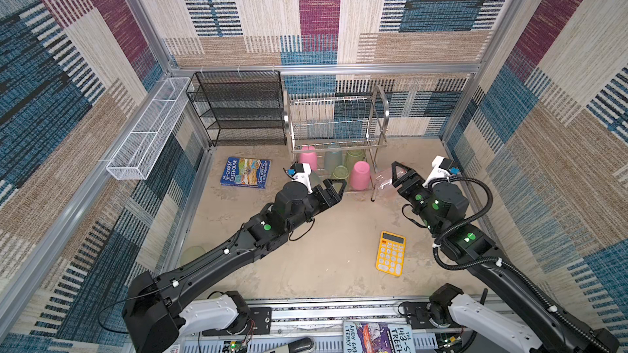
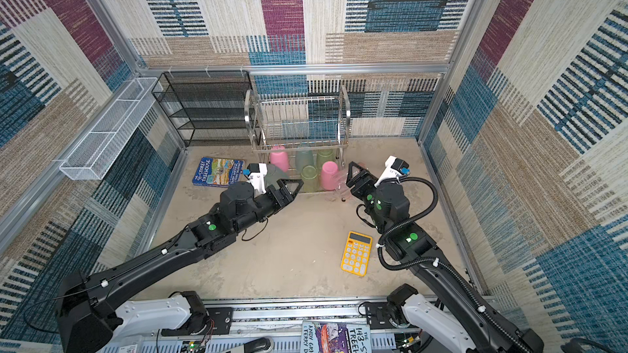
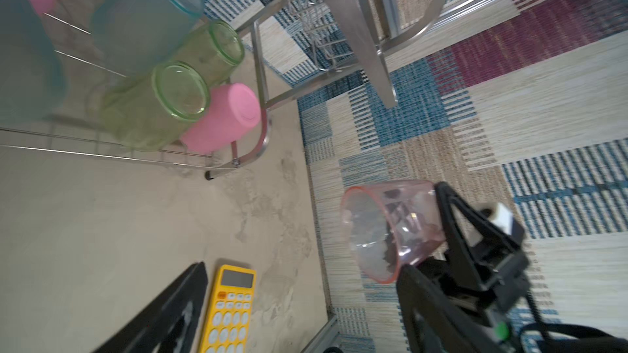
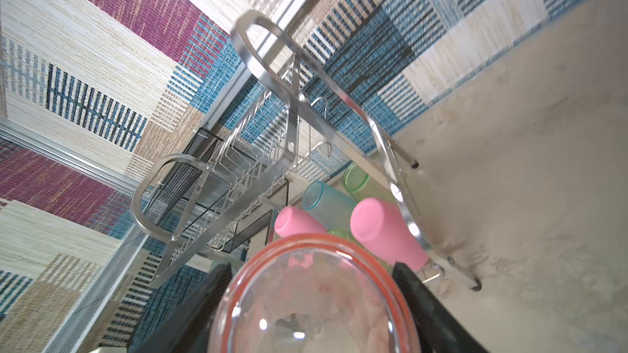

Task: Load the cups into the dish rack
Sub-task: 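Open the left gripper and draw it back while right gripper lifts the pink cup, then carry the pink cup with right gripper up into the rack's upper tier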

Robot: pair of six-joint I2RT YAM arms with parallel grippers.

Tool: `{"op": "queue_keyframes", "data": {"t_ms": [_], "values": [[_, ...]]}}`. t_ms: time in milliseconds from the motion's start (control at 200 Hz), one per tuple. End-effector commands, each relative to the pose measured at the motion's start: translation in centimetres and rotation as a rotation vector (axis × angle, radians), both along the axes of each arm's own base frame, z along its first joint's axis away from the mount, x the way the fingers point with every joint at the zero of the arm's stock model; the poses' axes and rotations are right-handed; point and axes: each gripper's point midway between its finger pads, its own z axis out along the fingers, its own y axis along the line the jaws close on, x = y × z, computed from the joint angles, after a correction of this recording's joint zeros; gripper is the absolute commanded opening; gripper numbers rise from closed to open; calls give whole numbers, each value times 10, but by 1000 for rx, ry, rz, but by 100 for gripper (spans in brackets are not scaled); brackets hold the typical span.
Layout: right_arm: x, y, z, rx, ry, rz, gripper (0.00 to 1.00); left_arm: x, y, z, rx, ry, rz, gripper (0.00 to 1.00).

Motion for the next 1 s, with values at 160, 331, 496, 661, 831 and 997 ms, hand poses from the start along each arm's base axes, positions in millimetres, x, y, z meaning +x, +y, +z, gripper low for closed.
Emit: {"op": "queue_keyframes", "data": {"t_ms": [160,331,496,661,831,997], "values": [[16,0,68,-350,-142,-43,62,-2,55,-22,458,40,-113,97],[37,29,120,-464,-236,9,62,0,78,-9,631,6,-203,98],[70,60,148,-561,-268,44,63,-5,97,1,784,-55,-255,97],[109,82,158,-646,-276,26,63,-6,116,9,862,-110,-228,97],[153,105,156,-719,-257,11,64,-5,131,2,930,-165,-193,97],[194,125,136,-785,-197,1,65,-10,138,-6,937,-195,-185,97]]}}
